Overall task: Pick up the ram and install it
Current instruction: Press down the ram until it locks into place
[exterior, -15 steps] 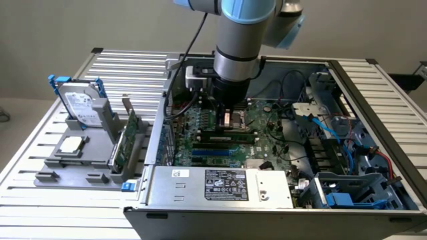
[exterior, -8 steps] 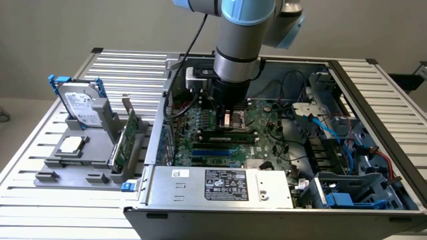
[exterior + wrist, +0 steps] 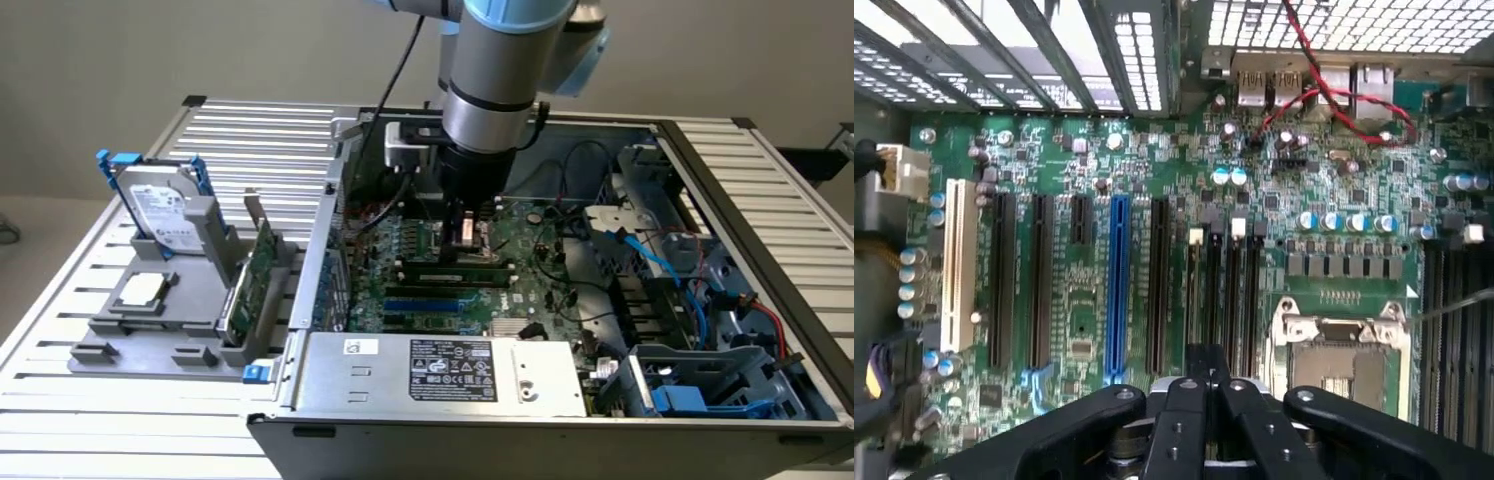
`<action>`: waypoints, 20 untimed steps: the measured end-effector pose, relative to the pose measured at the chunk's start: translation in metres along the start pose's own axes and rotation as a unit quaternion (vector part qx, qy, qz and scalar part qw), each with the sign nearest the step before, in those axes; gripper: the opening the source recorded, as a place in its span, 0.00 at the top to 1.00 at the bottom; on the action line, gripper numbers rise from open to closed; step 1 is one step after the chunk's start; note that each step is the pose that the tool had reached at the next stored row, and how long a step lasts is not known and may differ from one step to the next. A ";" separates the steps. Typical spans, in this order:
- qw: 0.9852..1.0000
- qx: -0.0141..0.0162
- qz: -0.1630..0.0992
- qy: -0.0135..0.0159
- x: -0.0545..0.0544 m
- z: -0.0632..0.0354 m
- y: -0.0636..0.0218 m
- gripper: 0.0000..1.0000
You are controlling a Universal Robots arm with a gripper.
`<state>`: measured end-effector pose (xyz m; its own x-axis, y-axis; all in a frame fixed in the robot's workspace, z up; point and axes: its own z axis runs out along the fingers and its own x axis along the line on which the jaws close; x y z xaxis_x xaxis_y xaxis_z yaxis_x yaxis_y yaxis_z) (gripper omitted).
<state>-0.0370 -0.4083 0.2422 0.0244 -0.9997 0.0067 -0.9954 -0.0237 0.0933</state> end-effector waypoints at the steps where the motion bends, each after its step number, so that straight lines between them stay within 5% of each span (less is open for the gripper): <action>1: 1.000 -0.002 0.000 0.000 0.000 -0.0015 -0.0039 0.89; 7: 1.000 -0.008 0.000 -0.001 0.002 -0.0046 -0.0301 0.89; 20: 1.000 -0.008 0.000 0.000 0.002 0.0125 -0.0328 0.89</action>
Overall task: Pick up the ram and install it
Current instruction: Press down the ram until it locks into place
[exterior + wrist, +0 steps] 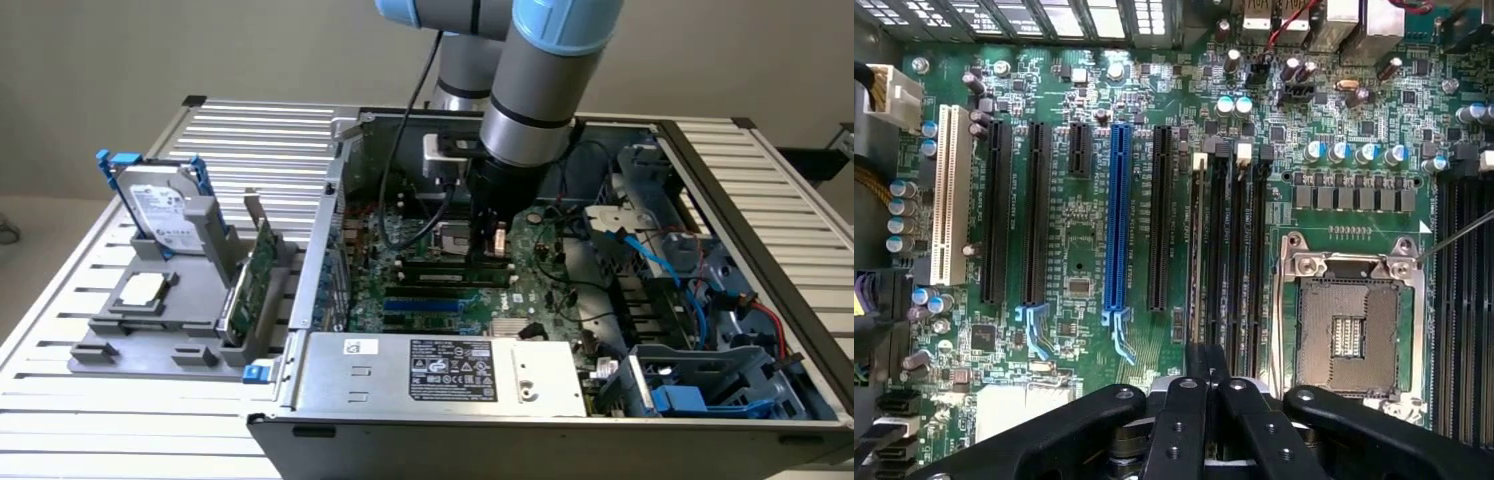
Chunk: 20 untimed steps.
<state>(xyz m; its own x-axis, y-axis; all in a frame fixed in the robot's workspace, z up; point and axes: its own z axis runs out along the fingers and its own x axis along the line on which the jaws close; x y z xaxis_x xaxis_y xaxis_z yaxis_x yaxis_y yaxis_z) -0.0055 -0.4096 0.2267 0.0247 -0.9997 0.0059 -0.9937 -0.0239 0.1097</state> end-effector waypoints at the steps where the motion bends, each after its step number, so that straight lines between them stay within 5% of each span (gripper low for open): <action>1: 1.000 0.000 0.000 0.000 0.000 0.0011 -0.0002 0.89; 5: 1.000 0.000 0.000 0.000 0.000 0.0023 -0.0003 0.89; 13: 1.000 0.000 0.000 0.000 0.000 -0.0149 0.0080 0.89; 20: 1.000 0.001 0.000 -0.001 0.001 -0.0163 0.0141 0.89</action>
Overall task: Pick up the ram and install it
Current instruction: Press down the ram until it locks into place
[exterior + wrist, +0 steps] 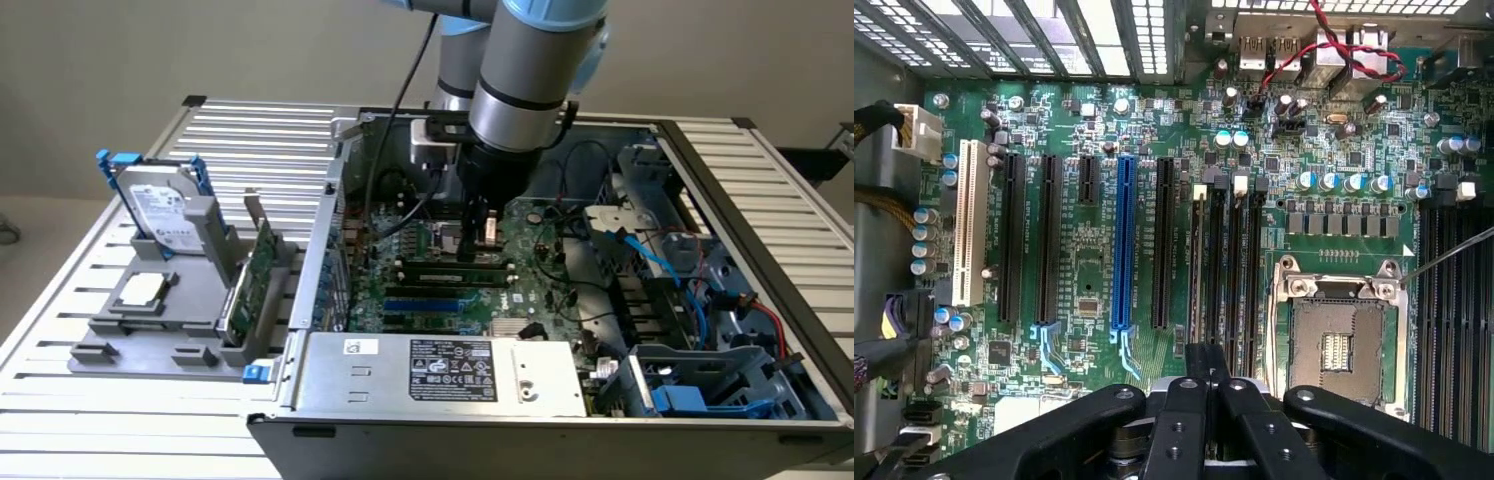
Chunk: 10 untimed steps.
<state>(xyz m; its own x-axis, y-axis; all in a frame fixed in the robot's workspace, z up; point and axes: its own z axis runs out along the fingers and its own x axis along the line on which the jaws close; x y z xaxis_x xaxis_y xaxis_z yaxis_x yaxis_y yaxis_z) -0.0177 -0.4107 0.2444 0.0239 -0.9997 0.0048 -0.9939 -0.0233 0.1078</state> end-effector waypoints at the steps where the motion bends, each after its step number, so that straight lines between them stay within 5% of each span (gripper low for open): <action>1: 1.000 0.000 0.000 0.000 0.000 0.0000 0.0000 0.89; 10: 1.000 0.000 0.000 0.000 0.000 0.0000 0.0000 0.89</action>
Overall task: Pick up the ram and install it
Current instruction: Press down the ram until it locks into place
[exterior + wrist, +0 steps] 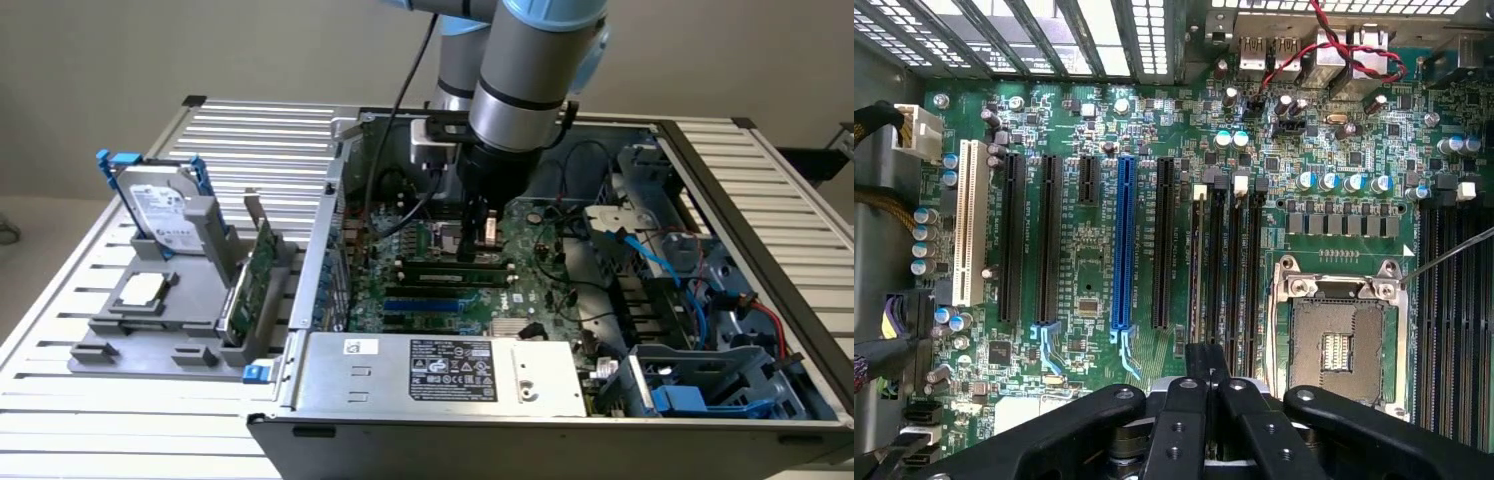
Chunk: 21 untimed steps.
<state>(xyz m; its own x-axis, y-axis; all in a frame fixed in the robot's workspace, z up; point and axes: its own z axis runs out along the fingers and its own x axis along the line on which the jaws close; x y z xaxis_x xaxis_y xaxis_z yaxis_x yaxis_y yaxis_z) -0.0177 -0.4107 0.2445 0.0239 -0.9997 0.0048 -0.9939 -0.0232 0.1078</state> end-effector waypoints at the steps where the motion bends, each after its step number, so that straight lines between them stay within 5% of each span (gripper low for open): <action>1: 1.000 0.000 0.000 0.000 0.000 0.0000 0.0000 0.89; 8: 1.000 0.000 0.000 0.000 0.000 0.0000 0.0003 0.89; 14: 1.000 0.002 0.008 -0.005 0.000 0.0001 0.0015 0.89; 21: 0.999 0.003 0.051 -0.009 0.000 0.0000 0.0015 0.89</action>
<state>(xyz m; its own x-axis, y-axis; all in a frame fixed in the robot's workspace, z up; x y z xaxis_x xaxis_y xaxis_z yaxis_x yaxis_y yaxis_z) -0.0193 -0.4109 0.2446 -0.0802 -0.9968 -0.0027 -0.9915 0.0795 0.1025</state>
